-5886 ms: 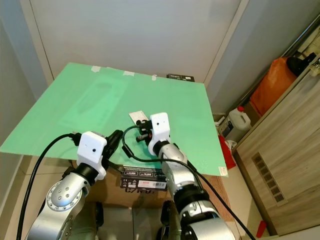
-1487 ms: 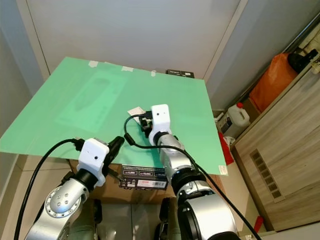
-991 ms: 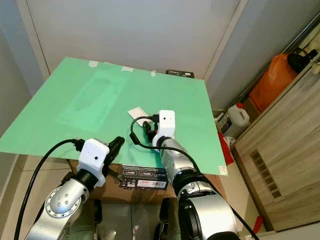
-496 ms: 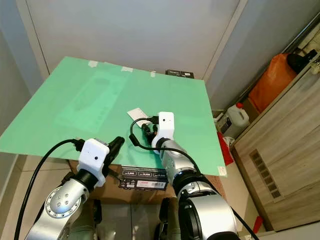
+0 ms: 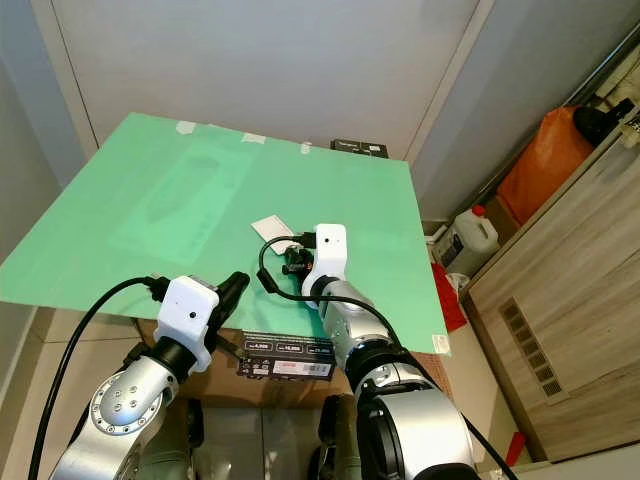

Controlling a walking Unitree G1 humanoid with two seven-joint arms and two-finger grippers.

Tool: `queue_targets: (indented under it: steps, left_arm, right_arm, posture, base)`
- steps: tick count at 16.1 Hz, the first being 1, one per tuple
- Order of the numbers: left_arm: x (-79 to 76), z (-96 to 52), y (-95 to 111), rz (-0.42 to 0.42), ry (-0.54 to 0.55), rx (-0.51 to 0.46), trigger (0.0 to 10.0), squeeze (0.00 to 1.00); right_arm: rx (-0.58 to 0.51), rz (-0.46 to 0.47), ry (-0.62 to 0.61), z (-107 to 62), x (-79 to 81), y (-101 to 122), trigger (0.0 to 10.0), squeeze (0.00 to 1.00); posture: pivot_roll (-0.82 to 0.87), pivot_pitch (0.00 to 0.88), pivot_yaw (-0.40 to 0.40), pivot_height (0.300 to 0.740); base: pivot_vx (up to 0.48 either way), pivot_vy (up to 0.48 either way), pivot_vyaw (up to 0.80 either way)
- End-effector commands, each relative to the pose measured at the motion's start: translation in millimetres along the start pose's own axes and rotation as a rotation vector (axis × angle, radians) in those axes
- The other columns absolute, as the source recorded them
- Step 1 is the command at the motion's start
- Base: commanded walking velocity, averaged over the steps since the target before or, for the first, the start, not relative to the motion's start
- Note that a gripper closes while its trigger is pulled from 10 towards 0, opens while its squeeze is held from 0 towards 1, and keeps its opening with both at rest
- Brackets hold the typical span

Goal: Hang keys on a hook

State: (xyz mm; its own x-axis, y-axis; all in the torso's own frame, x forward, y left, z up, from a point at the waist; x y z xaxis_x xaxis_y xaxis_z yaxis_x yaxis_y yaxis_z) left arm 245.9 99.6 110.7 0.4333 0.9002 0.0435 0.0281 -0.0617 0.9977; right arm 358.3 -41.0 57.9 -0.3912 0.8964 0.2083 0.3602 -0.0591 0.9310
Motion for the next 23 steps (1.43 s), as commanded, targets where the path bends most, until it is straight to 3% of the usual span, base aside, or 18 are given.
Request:
queue_targets:
  steps: [1,6,10,12,13,16,17,22,23]
  left_arm:
    - [-5.2,3.1,2.9,-0.006,-0.023,-0.011,10.0,0.0]
    - [-5.3,4.2,4.3,-0.005,-0.026,-0.015,10.0,0.0]
    - [-5.3,4.2,4.3,-0.005,-0.026,-0.015,10.0,0.0]
    - [4.0,7.5,1.7,0.006,0.022,0.0,10.0,0.0]
    - [5.7,8.0,1.6,0.005,0.031,-0.001,10.0,0.0]
    - [19.4,14.6,4.6,-0.001,0.084,-0.012,10.0,0.0]
    - [26.0,18.8,7.0,-0.013,0.107,-0.025,10.0,0.0]
    - [28.9,29.2,11.6,-0.021,0.114,-0.053,10.0,0.0]
    - [32.1,33.2,12.9,-0.028,0.124,-0.064,10.0,0.0]
  right_arm:
    - [0.002,0.037,0.056,4.9,22.4,0.6,0.0,0.0]
    - [-0.095,0.029,0.089,7.4,27.9,21.4,0.0,0.0]
    - [-0.095,0.029,0.089,7.4,27.9,21.4,0.0,0.0]
    - [-0.212,-0.047,0.091,8.4,26.9,53.7,0.0,0.0]
    - [-0.22,-0.06,0.089,8.2,26.2,55.7,0.0,0.0]
    - [-0.321,-0.169,0.038,1.5,7.9,81.1,0.0,0.0]
    - [-0.376,-0.246,-0.014,-5.3,-6.8,96.7,0.0,0.0]
    - [-0.443,-0.374,-0.151,-21.8,-38.0,114.8,0.0,0.0]
    - [-0.425,-0.399,-0.208,-28.9,-55.8,110.2,0.0,0.0]
  posture:
    - [0.23,0.074,-0.15,0.618]
    - [0.23,0.074,-0.146,0.618]
    - [0.23,0.074,-0.146,0.618]
    - [0.22,0.052,-0.138,0.618]
    - [0.22,0.052,-0.138,0.618]
    - [0.2,0.023,-0.128,0.618]
    - [0.18,0.006,-0.119,0.618]
    - [0.15,0.0,-0.097,0.618]
    - [0.14,0.0,-0.091,0.618]
  base:
    - [0.0,0.0,0.0]
    - [0.0,0.0,0.0]
    - [0.0,0.0,0.0]
    - [0.0,0.0,0.0]
    - [0.0,0.0,0.0]
    - [0.0,0.0,0.0]
    - [0.0,0.0,0.0]
    - [0.0,0.0,0.0]
    - [0.0,0.0,0.0]
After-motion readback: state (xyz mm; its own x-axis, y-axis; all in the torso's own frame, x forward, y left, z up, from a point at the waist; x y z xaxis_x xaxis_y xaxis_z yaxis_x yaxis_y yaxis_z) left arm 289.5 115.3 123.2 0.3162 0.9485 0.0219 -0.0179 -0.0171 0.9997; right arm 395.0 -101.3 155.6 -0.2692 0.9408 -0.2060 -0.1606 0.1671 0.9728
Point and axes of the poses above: a point about 5 cm out from each wrist's last joint towards the gripper, its own z axis pointing out of the wrist towards the gripper, its own y axis along the axis of the wrist's last joint, x = y × z, the point moved 2 cm from there along z, pointing out of the wrist towards the gripper, and after that the axes turned 9 degrees about -z, right-handed, at the moved point
